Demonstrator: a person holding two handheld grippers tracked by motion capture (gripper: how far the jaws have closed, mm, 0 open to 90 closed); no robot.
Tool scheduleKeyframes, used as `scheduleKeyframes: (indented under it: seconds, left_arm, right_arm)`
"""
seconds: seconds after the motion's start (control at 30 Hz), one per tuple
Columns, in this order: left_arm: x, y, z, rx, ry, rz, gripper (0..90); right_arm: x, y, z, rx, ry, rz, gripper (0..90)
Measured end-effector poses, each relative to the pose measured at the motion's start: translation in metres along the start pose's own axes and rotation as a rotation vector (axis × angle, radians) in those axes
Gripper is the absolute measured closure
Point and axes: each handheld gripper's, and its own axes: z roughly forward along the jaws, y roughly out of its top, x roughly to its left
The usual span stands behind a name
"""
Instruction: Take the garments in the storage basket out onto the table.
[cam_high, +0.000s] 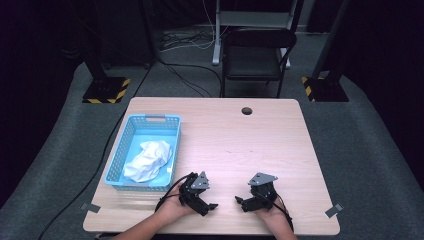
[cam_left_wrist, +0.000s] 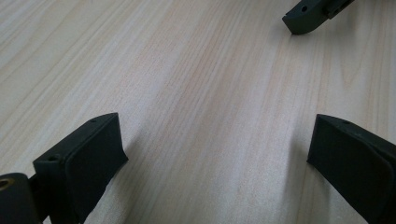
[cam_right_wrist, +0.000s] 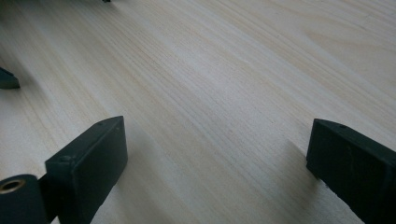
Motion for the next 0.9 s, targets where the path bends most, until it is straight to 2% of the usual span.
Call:
scheduleKeyframes:
  seconds: [0.9]
  left_arm:
    - [-0.0004,-0.0002,-0.0004,-0.004,0.004,-0.006,3.8]
  right_arm:
    - [0.0007,-0.0005,-0.0006,-0.001,-0.002,0.000,4.9]
